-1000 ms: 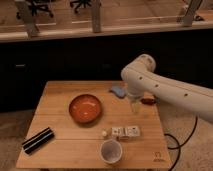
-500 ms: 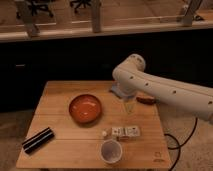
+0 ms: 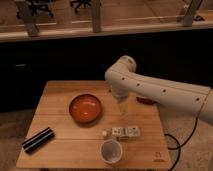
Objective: Push the ceramic bowl across the table
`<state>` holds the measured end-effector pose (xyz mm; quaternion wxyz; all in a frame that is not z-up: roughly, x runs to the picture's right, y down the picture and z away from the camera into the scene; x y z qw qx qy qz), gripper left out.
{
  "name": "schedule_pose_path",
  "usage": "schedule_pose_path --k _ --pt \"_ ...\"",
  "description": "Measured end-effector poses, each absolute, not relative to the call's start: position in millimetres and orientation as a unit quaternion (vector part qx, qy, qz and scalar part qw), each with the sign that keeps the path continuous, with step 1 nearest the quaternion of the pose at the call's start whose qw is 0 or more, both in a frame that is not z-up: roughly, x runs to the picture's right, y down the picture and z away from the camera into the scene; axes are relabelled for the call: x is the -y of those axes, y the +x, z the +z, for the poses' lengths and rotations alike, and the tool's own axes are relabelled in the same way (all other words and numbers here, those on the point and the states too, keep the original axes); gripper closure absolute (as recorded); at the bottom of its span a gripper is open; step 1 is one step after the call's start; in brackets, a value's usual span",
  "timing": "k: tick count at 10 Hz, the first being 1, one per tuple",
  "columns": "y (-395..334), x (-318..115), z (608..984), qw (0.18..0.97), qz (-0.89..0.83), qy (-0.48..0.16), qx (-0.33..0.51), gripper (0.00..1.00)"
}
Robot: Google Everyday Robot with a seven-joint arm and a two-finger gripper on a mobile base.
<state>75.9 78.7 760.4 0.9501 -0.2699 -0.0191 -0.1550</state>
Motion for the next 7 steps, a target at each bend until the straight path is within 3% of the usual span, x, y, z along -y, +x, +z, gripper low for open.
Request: schedule_pose_path --k 7 --pt "50 -90 779 0.943 -0.180 -0.279 0.032 0.20"
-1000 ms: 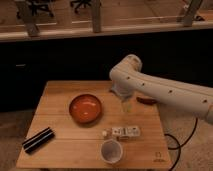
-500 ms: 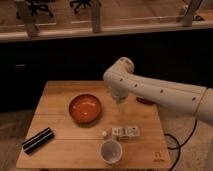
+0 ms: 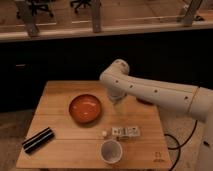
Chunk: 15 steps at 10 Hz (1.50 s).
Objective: Push the ceramic bowl across the table
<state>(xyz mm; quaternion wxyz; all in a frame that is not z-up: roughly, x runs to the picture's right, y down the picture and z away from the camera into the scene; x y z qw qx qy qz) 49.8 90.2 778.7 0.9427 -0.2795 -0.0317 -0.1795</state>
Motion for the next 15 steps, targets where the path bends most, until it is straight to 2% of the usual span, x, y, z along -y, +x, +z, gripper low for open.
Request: schedule_pose_path --k 11,13,15 --pt "35 -103 800 0.934 -0.191 -0.300 0.038 0.20" --pt "31 -103 804 0.932 -0.193 -0.303 0.040 0.27" --pt "30 -104 807 0.931 -0.194 -0.307 0.041 0.28"
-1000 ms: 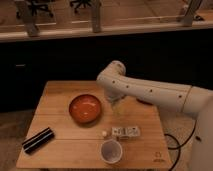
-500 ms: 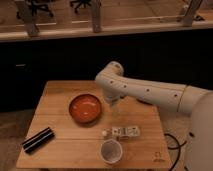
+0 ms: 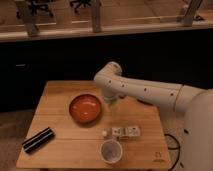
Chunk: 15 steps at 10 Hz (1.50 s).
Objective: Push the ceramic bowl across the table
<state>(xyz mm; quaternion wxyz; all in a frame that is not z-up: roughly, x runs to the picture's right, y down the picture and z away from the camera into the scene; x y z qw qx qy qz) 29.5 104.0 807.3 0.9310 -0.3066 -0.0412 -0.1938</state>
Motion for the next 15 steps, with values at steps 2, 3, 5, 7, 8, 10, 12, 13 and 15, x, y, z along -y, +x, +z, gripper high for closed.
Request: schedule_pose_path --k 2,3,5,7,8,10,12,13,15 --pt "30 -104 809 0.930 -0.194 -0.309 0.041 0.28" --pt "29 -105 811 0.930 -0.194 -0.311 0.042 0.30" --pt "24 -104 815 0.928 -0.197 -0.315 0.044 0.43" --pt "24 -104 818 0.926 -0.197 -0.318 0.044 0.44" --pt "24 -105 819 0.925 -0.197 -0.321 0.046 0.46" --pt "23 -107 824 0.924 -0.196 -0.325 0.048 0.62" --pt "21 -108 828 0.923 -0.196 -0.328 0.051 0.77" --pt "21 -110 829 0.922 -0.195 -0.331 0.052 0.81" --pt "26 -114 840 0.921 -0.187 -0.337 0.057 0.96"
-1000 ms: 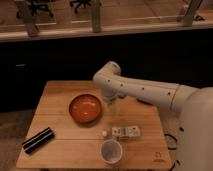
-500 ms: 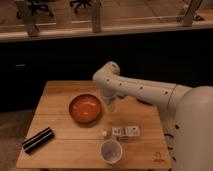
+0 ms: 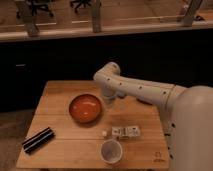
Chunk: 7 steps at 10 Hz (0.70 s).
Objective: Push the ceramic bowl across the table
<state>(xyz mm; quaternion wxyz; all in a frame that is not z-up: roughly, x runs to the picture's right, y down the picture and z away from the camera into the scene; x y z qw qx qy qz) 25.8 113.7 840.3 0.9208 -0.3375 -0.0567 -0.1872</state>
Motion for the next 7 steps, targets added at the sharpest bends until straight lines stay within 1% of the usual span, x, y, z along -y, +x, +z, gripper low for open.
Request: schedule_pose_path --k 1,7 --pt "27 -117 847 0.921 -0.183 -0.339 0.059 1.00" --pt "34 -131 861 0.918 -0.175 -0.351 0.067 1.00"
